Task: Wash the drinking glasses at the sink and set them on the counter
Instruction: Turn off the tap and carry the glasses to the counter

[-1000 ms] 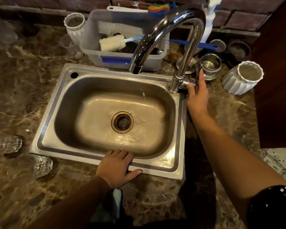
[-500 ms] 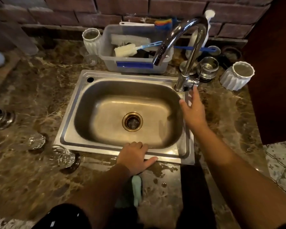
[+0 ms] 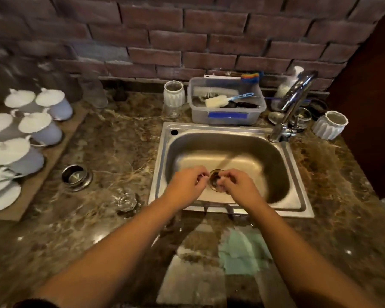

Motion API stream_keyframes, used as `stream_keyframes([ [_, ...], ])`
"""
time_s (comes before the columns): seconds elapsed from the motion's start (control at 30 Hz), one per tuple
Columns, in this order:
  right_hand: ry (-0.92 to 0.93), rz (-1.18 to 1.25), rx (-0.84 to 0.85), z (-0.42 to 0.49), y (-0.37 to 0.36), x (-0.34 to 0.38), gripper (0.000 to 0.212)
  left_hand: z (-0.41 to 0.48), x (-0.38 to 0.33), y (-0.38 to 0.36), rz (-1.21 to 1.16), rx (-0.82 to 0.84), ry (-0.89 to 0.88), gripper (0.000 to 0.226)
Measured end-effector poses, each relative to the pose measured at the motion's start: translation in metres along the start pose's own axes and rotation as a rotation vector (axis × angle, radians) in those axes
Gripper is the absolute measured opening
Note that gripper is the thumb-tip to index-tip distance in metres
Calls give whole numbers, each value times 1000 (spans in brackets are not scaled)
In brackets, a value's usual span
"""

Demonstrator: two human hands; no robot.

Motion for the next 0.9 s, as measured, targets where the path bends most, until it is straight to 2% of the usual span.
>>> stream_keyframes([
  [0.07, -21, -54, 87, 2, -40, 19, 17, -20, 23, 41, 47, -39, -2, 19],
  [0.17, -55, -214, 195, -1, -89, 42, 32, -47, 55, 90, 100, -112, 17, 16],
  [0.27, -48, -329, 244, -4, -124, 61, 47, -63, 81, 115, 204, -107, 20, 13],
  [0.43, -67, -506, 271, -4, -157, 72, 66, -79, 122, 123, 366, 5, 67, 25],
  [0.6, -76, -638, 293, -5, -174, 76, 78, -92, 149, 104, 393, 180, 146, 61],
  [0.73, -83, -757, 324, -8, -188, 75, 77, -98, 160, 86, 459, 313, 195, 82],
  [0.9, -78, -882, 285, -12, -195, 76, 75, -102, 162, 68, 555, 383, 182, 88],
])
Point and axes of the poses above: each hand's wrist, its own z-axis towards the middle knuckle, its own y-axis out of the back of the hand, x = y × z, the point moved 8 cm from there along z, towards the middle knuckle, and after that the axes turned 14 degrees about x, right-handed, at the moved point
